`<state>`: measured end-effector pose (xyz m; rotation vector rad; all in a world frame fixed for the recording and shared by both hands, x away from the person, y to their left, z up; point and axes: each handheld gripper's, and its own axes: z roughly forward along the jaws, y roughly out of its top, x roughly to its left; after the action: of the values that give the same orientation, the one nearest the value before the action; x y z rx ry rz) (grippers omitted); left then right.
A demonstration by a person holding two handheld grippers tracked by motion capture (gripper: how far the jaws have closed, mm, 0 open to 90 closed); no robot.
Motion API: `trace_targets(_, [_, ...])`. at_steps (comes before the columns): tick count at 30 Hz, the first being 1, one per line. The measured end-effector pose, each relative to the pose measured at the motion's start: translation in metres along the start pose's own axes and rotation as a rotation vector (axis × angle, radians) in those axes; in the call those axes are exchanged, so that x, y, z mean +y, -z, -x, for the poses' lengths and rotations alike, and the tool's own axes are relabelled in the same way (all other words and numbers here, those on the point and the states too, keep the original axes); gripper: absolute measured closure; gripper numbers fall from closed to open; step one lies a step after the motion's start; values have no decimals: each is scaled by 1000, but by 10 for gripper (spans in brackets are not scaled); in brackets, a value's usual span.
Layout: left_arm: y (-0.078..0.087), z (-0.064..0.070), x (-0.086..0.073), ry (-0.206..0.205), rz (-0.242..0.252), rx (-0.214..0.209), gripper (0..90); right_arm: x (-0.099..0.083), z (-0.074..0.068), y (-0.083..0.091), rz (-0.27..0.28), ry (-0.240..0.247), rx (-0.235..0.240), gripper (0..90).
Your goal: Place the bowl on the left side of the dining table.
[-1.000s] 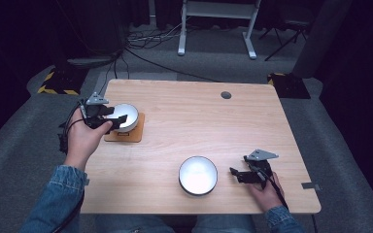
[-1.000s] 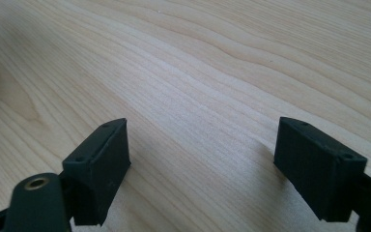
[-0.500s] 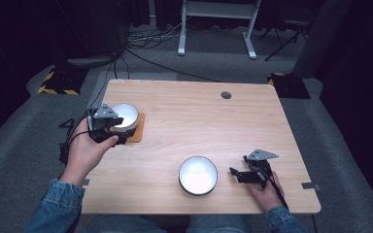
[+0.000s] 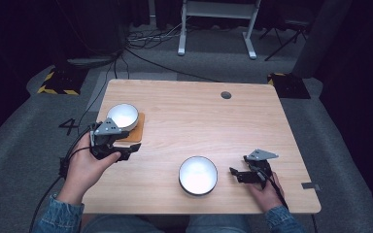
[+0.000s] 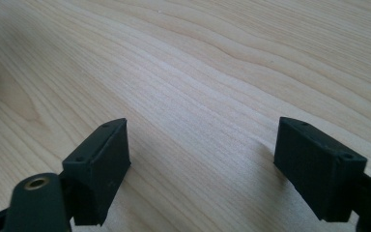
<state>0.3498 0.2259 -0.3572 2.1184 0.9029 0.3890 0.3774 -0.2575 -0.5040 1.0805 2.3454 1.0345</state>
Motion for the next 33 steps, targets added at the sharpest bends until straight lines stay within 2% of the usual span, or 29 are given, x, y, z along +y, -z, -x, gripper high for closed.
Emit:
trace_targets(4, [0,2,-5,-6,12,-7,390,0,0,0,2,5,0,205])
trace_targets(5, [-1,3,-6,9,15,-20,391,0,0,0,2,5,-1,205])
trace_targets(6, [-1,4,-9,-3,12,-20,393,0,1,0,3,7,-1,205])
trace_targets(8, [-2,7,-13,-2,5,-20,393,0,0,0,1,3,0,205])
trace_targets(9, [-2,8,-14,-17,-1,-22,393,0,0,0,0,2,0,205])
trace_targets(13, [-2,12,-22,-9,16,-46,393,0,1,0,2,7,0,205])
trace_targets(14, [-3,15,-29,9,33,-66,393,0,1,0,2,7,-1,205])
trace_targets(16, [-5,19,-35,16,24,-67,393,0,0,0,2,5,0,205])
trace_targets(19, [-7,23,-41,36,23,-89,391,0,0,0,1,2,0,205])
trace_targets(20, [-6,24,-42,21,17,-84,391,0,0,0,2,5,0,205])
trace_targets(24, [-8,27,-48,39,31,-81,391,0,1,0,2,6,-1,205])
trace_targets(25, [-9,27,-50,46,26,-88,391,0,0,0,2,4,0,205])
trace_targets(29, [-14,28,-54,40,1,-75,391,0,0,0,2,5,-1,205])
trace_targets(32, [-18,29,-57,46,-15,-93,391,0,1,0,3,7,-1,205])
trace_targets(33, [-18,28,-58,24,-24,-81,391,0,0,0,1,3,0,205])
